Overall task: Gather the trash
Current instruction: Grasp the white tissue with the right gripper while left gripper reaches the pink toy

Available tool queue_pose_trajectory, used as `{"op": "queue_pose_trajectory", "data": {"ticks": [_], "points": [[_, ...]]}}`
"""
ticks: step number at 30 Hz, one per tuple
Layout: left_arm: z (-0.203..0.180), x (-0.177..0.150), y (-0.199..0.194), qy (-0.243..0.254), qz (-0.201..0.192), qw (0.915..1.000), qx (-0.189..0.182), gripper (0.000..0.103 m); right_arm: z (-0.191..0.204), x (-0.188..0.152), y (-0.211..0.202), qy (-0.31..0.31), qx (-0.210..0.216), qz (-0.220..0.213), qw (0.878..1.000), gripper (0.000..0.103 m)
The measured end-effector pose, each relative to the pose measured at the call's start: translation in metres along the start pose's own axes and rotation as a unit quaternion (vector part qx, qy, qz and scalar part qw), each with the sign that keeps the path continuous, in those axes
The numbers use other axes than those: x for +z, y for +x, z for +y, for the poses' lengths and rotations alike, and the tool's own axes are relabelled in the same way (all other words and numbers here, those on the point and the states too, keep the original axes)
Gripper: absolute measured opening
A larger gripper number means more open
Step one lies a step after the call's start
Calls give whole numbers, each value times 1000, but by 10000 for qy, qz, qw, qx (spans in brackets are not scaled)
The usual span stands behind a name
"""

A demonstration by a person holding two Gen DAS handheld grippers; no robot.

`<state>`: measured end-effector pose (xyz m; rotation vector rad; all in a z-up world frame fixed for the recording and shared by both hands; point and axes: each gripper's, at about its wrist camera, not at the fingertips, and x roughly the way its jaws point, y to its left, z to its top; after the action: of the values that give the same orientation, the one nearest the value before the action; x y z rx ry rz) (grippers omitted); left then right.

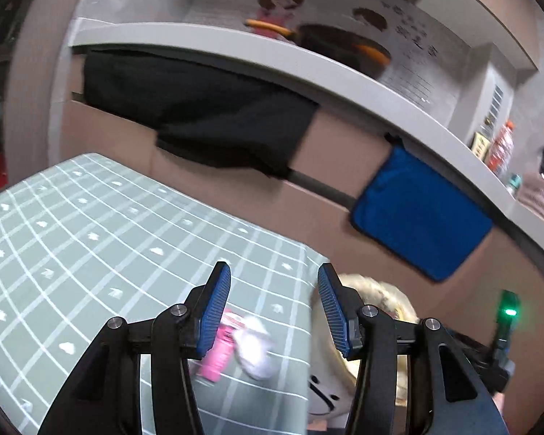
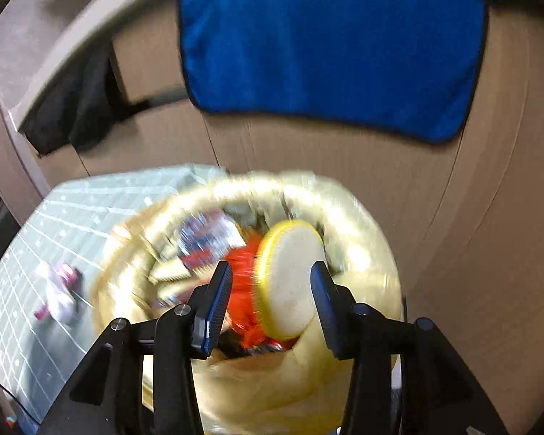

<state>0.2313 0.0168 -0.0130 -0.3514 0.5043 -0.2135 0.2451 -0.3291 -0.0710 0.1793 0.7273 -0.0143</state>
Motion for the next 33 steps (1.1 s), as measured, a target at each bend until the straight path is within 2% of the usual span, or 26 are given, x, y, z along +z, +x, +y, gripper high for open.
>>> {"op": "queue_pose_trajectory", "data": {"ticks": [2,5,7,9,11,13,16,21,25,29,32,33], "points": [[10,4,-6,44,-56,9999,135,51,10,6,-16,-74,93,-274,9996,45],[25,7,-7,194,-34,9991,372,51,31,12,-38,-182,462,-568,9972,46],[35,5,-2,342,129,9981,491,51,50,13,-46,-252,789,-653,9944,46],[45,-2,11,496,565,9963,421,51,64,13,-47,-311,1044,-651,9919,46],[53,-10,22,477,943,9941,240,51,81,11,-44,-405,1358,-553,9884,46],[64,-17,26,349,1126,9929,177,51,100,7,-35,-560,1612,-355,9847,46],[75,-21,23,154,1043,9941,261,51,128,-6,-18,-827,1835,-9,9795,46],[87,-20,18,-95,919,9956,183,51,169,-29,5,-1103,2317,464,9654,46],[92,-21,21,-141,1003,9948,89,51,196,-39,27,-1362,2243,680,9626,46],[94,-24,31,-161,1180,9929,-49,51,207,-48,54,-1266,2304,1025,9594,45],[92,-27,39,-132,1327,9909,-186,51,205,-52,60,-1232,2228,1068,9611,34],[91,-29,43,-100,1383,9901,-218,51,201,-52,59,-1206,2240,1030,9616,26]]}}
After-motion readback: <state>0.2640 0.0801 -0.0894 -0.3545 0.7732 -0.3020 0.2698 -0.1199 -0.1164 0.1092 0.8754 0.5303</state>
